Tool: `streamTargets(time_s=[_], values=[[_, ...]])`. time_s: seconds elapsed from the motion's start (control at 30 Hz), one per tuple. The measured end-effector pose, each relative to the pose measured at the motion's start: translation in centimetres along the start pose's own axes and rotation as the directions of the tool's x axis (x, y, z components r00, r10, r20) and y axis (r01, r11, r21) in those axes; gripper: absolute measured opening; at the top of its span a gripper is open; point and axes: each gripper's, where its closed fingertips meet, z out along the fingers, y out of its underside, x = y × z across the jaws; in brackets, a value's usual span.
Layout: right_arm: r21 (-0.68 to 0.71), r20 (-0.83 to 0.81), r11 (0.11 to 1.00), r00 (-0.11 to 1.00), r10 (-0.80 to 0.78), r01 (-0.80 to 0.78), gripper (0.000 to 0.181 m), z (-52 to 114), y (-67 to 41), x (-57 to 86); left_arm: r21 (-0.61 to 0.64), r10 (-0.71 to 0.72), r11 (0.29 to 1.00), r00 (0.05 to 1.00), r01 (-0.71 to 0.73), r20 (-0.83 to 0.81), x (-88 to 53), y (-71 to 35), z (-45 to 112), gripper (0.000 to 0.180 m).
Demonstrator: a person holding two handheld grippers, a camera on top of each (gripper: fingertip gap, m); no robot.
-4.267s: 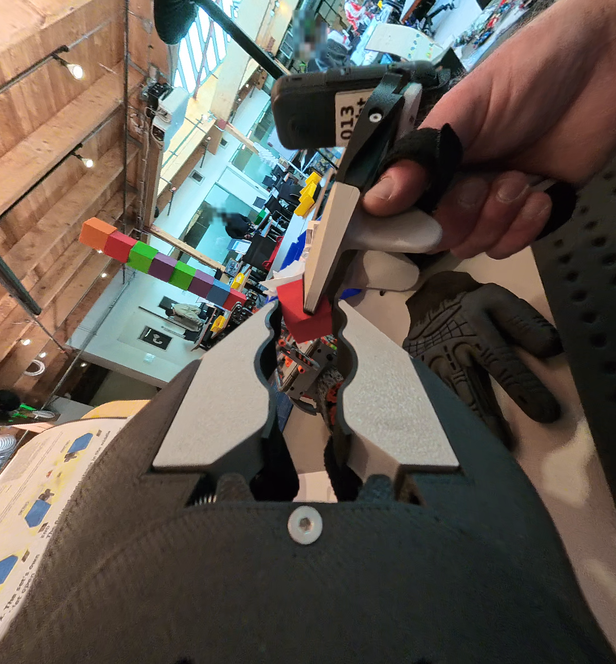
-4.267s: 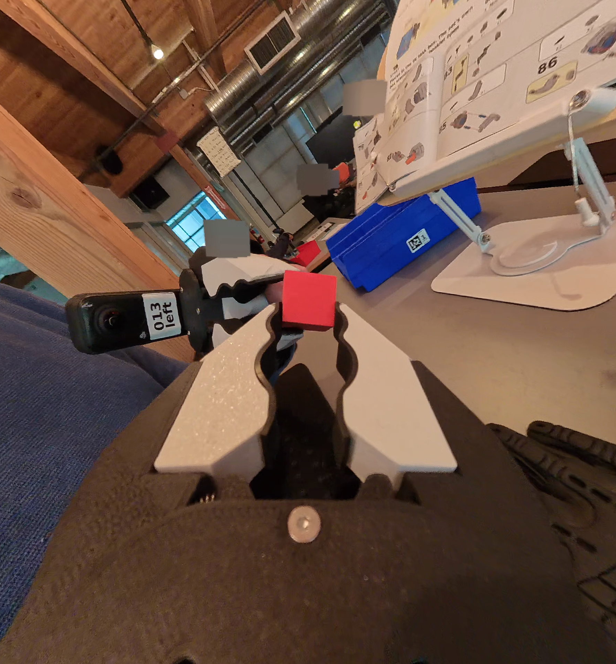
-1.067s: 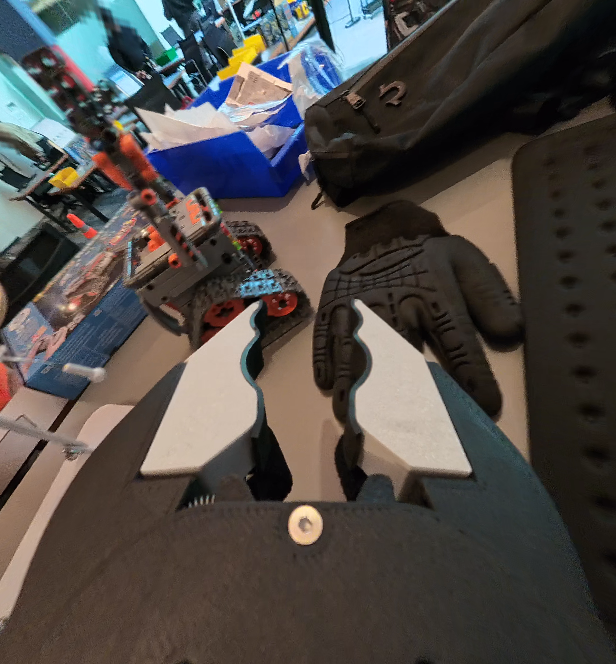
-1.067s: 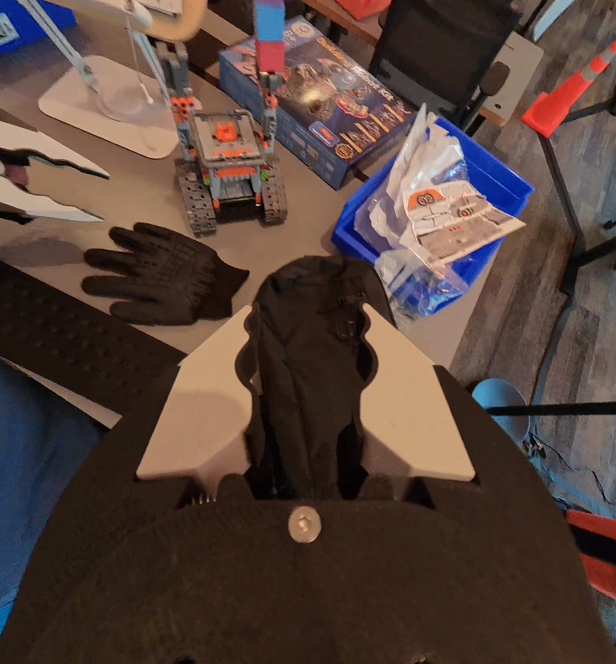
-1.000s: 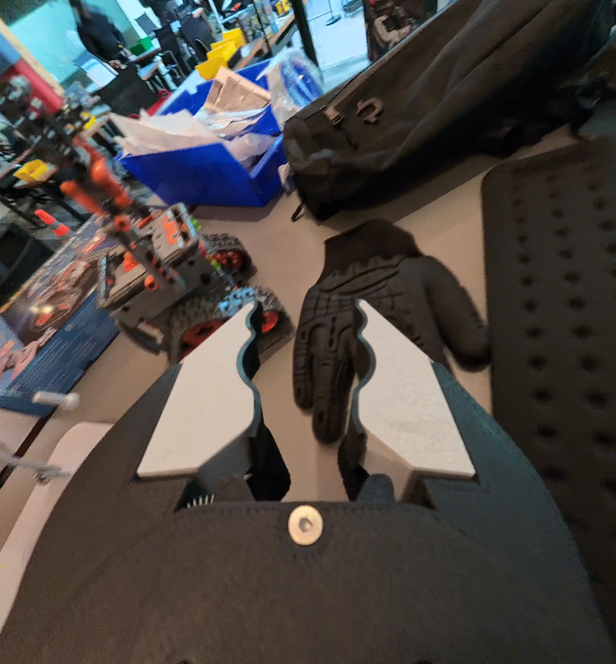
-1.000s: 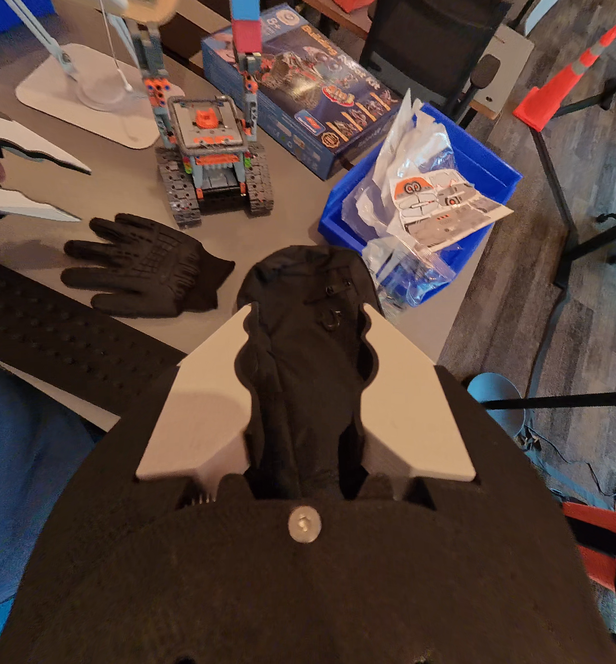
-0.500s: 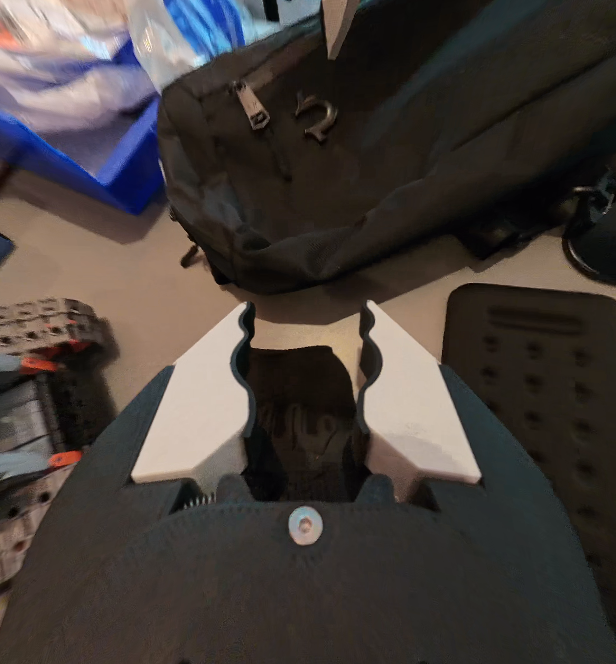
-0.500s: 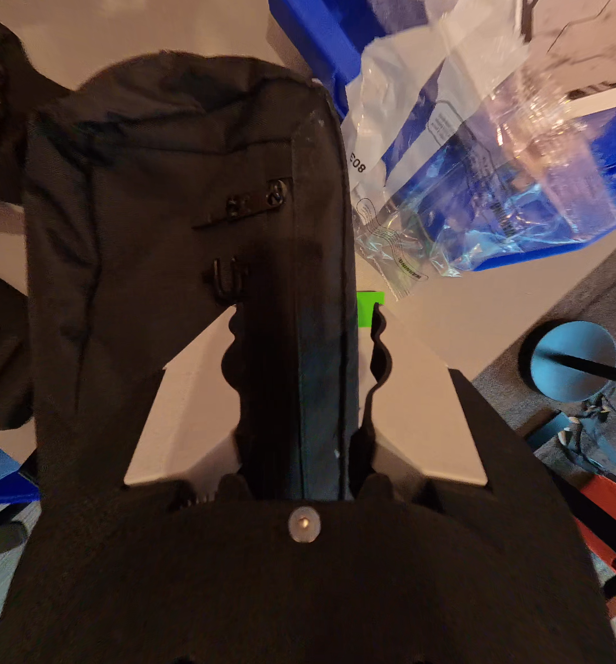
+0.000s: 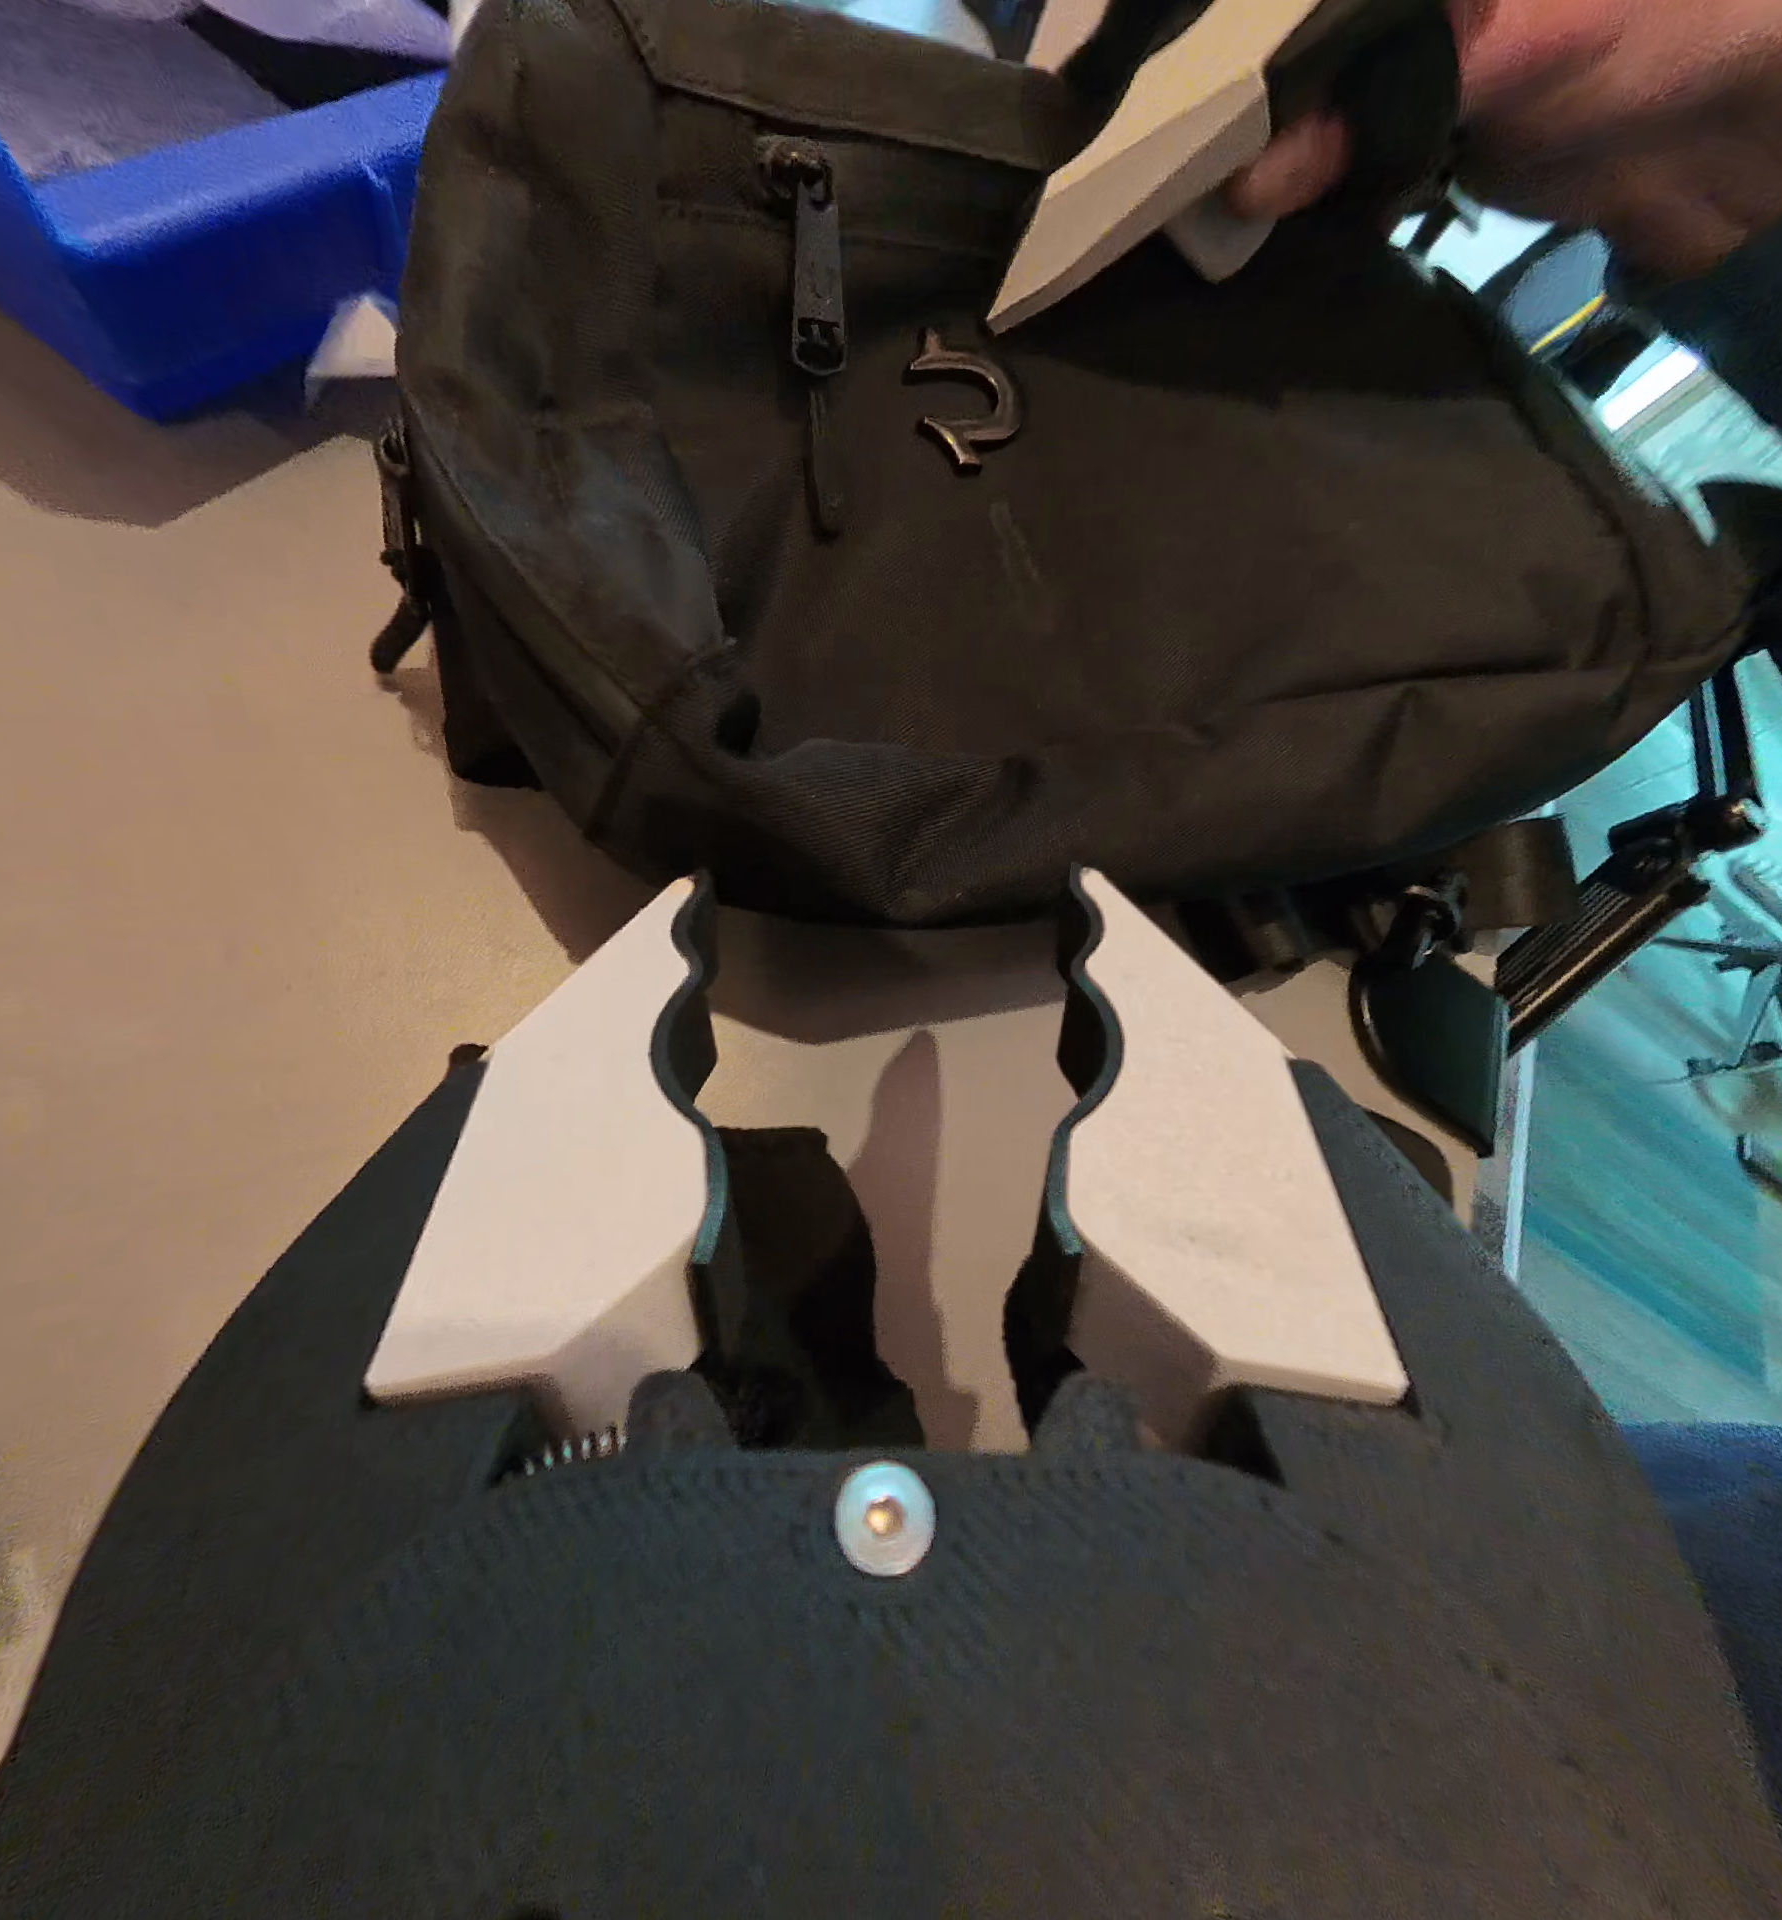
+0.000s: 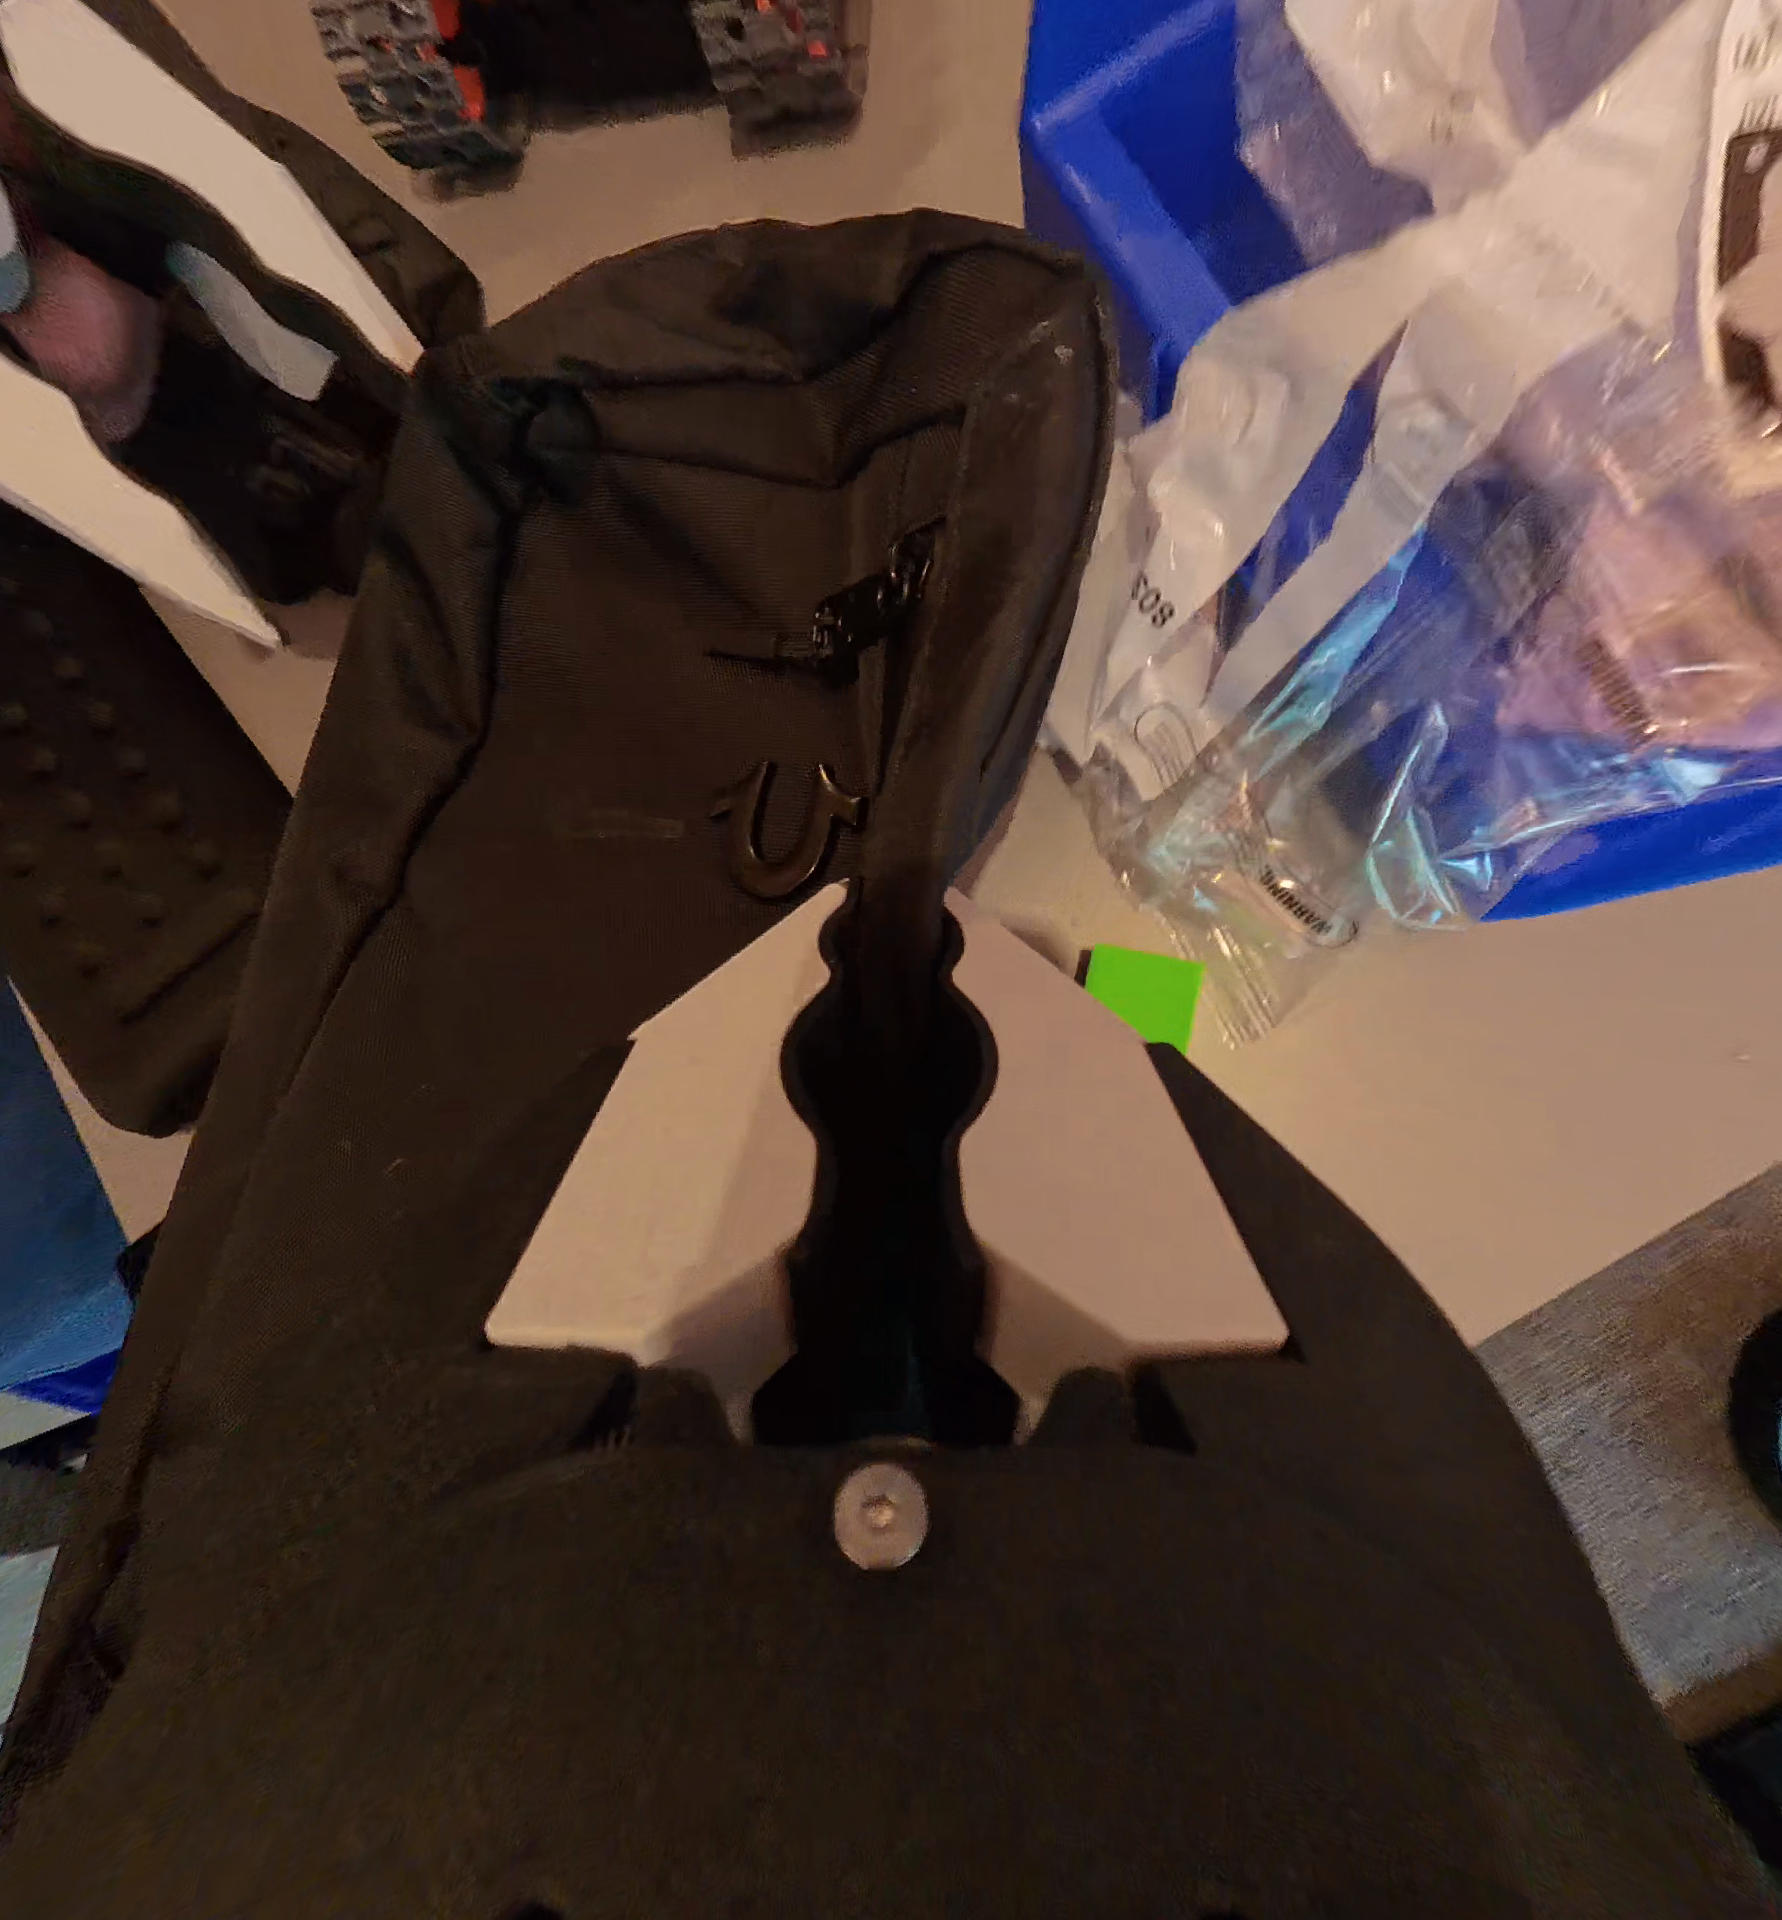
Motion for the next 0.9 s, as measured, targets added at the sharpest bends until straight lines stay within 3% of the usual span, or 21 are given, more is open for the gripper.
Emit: streamTargets(time_s=[0.23,0.4,0.57,0.77,0.9], values=[[0.175,-0.1,0.975,0.988,-0.12,0.137,0.001,-4.4,-1.9,-2.6,0.201,-0.034,0.978,0.991,0.06,-0.131,2.4,-2.6,-2.6,0.064],[0.283,-0.172,0.931,0.968,-0.185,0.228,0.0,-7.9,-3.0,-5.5,0.399,-0.013,0.909,0.967,0.118,-0.256,5.5,-4.0,-5.5,0.073],[0.369,-0.233,0.87,0.939,-0.254,0.327,0.0,-10.5,-4.4,-9.0,0.482,-0.015,0.863,0.96,0.153,-0.278,7.5,-3.2,-6.2,0.1],[0.421,-0.28,0.784,0.888,-0.366,0.456,0.0,-11.8,-6.9,-14.2,0.51,0.05,0.848,0.936,0.144,-0.348,11.3,-4.3,-5.8,0.081],[0.446,-0.324,0.723,0.848,-0.42,0.528,0.0,-12.4,-8.6,-17.6,0.613,0.092,0.784,0.957,0.1,-0.274,11.3,-6.3,-8.5,0.066]])
